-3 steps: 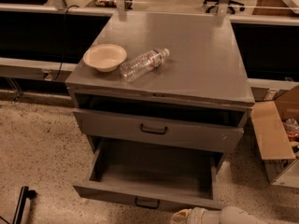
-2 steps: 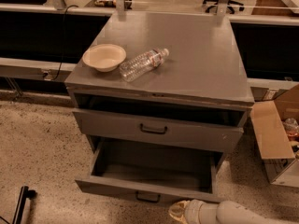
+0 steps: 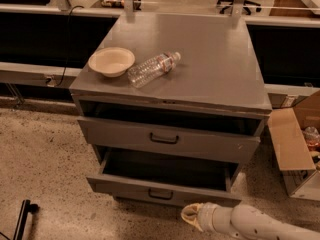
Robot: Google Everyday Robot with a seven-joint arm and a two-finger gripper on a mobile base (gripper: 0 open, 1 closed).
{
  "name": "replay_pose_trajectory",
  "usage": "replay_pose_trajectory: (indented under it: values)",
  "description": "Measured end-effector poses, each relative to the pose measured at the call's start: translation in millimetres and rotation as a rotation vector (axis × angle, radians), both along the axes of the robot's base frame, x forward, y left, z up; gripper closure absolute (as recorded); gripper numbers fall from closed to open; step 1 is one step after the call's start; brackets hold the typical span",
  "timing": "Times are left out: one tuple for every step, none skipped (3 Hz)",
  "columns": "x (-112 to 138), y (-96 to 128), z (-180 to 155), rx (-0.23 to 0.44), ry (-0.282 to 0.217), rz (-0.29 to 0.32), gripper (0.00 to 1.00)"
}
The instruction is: Close middle drawer
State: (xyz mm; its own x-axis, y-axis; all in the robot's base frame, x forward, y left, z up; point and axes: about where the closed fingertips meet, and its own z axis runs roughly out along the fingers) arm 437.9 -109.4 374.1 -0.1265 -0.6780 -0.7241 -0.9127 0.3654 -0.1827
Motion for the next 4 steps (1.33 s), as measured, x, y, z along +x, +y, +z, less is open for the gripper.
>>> replay_pose_trajectory:
  values:
    - [50,-7,7,-0.020,-0.011,-0.010,1.00]
    - [48,-7,8,-0.021,-0.012,-0.010,1.00]
    - [85,-12,11,-0.031,-0.013,-0.014,1.00]
    - [126,-14,19,0.017,-0.004,0.005,1.00]
